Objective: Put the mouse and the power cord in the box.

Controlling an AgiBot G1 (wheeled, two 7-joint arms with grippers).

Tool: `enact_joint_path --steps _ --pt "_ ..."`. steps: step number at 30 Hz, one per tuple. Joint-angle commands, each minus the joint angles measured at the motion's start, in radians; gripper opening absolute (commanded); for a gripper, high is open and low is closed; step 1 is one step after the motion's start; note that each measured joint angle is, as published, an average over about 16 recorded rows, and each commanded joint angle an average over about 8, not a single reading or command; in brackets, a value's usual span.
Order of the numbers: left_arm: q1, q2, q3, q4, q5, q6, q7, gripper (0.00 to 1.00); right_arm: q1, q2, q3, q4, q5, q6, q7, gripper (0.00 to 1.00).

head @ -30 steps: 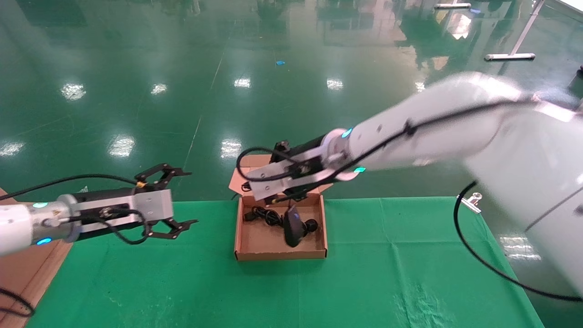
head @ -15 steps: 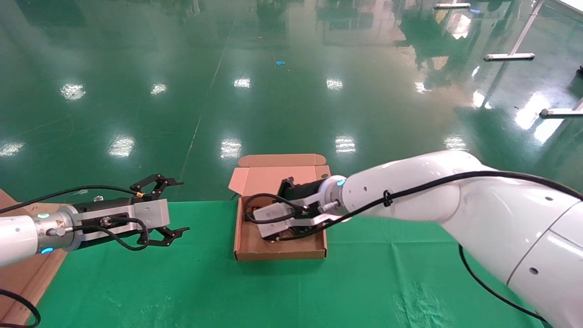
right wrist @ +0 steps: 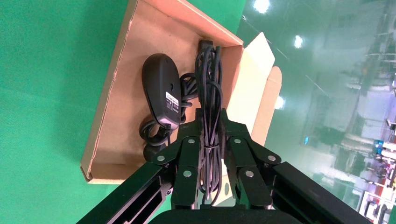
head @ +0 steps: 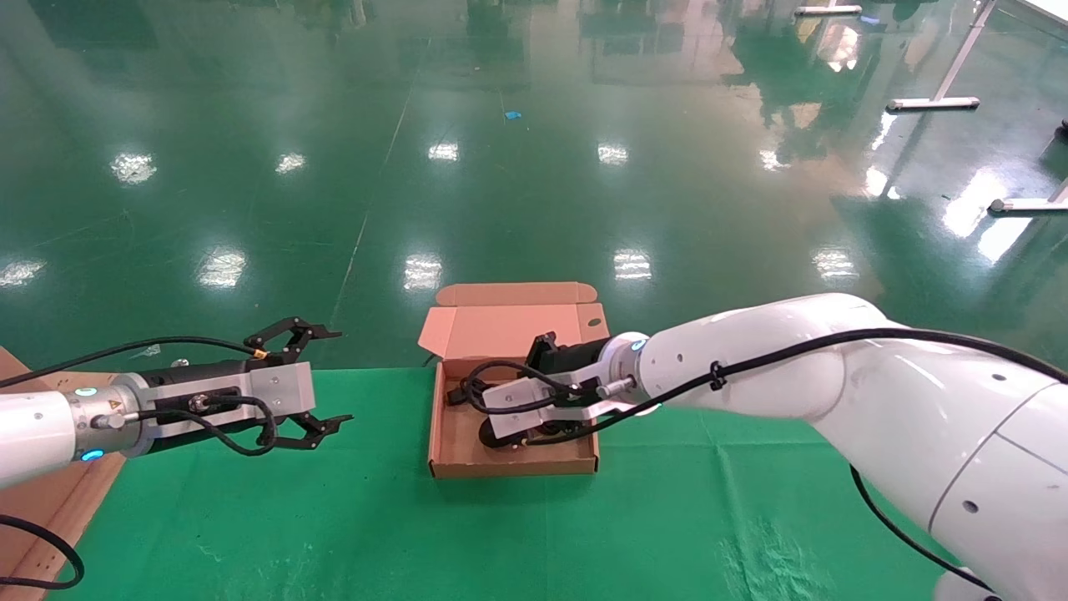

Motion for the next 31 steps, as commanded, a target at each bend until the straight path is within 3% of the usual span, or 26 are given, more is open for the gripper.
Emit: enact_joint_path --steps 1,14,31 --pt "0.0 0.001 0.0 -0.001 0.0 0.0 -0.001 1.0 0.0 0.0 0.001 0.0 0.0 -0.001 0.0 1.0" --pt "0.016 -0.009 -0.026 -0.034 -0.009 0.022 -0.04 1.0 -0.012 0.026 0.037 0.02 0.017 -0.033 0.006 1.0" --pt "0.121 -0.069 -0.202 -0.21 -0.078 0.19 -0.279 1.0 -0.177 0.209 0.318 0.157 0.233 -0.241 0.084 1.0"
